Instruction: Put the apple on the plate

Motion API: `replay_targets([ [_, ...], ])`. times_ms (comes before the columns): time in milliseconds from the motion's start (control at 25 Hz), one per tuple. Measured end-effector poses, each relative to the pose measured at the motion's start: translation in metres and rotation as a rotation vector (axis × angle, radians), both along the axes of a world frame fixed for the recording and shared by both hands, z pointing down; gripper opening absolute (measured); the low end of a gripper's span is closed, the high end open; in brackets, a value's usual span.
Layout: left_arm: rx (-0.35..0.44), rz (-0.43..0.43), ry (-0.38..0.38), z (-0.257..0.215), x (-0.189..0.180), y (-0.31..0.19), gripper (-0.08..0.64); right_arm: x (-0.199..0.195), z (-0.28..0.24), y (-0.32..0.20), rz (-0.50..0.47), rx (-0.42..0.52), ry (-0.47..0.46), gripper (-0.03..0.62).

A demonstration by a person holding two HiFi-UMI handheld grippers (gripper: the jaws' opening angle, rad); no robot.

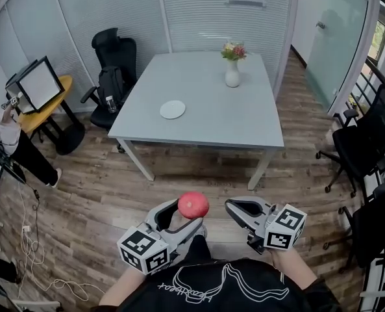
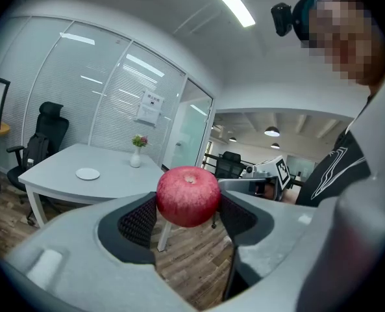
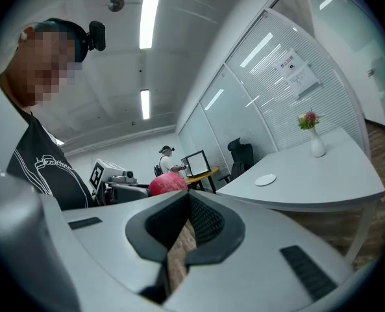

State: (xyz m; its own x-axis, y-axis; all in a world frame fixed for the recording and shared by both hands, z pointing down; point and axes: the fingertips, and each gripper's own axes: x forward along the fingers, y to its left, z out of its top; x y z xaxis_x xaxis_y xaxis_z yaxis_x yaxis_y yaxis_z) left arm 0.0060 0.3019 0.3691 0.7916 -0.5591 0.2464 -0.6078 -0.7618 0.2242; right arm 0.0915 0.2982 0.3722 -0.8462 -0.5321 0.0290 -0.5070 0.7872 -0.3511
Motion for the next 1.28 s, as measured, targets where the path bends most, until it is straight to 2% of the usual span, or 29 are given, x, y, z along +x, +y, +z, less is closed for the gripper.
replay_targets([
  [200,-0.033,0.013,-0.001,0.011,-0.002,-0.048,0.313,-0.002,0.011,-0.044,0.015,-0.033,0.001,0.009],
  [760,-0.080,0.049,-0.015,0.021,-0.032,-0.222,0.313,-0.037,0.020,-0.218,0.049,-0.081,-0.007,0.009],
  [960,-0.053,0.060,-0.001,0.015,-0.045,-0.263,0.313,-0.050,0.013,-0.257,0.059,-0.067,0.014,0.009],
  [1280,-0.024,0.033,0.032,0.000,-0.065,-0.304,0.313,-0.065,-0.002,-0.295,0.044,-0.030,0.035,0.009],
])
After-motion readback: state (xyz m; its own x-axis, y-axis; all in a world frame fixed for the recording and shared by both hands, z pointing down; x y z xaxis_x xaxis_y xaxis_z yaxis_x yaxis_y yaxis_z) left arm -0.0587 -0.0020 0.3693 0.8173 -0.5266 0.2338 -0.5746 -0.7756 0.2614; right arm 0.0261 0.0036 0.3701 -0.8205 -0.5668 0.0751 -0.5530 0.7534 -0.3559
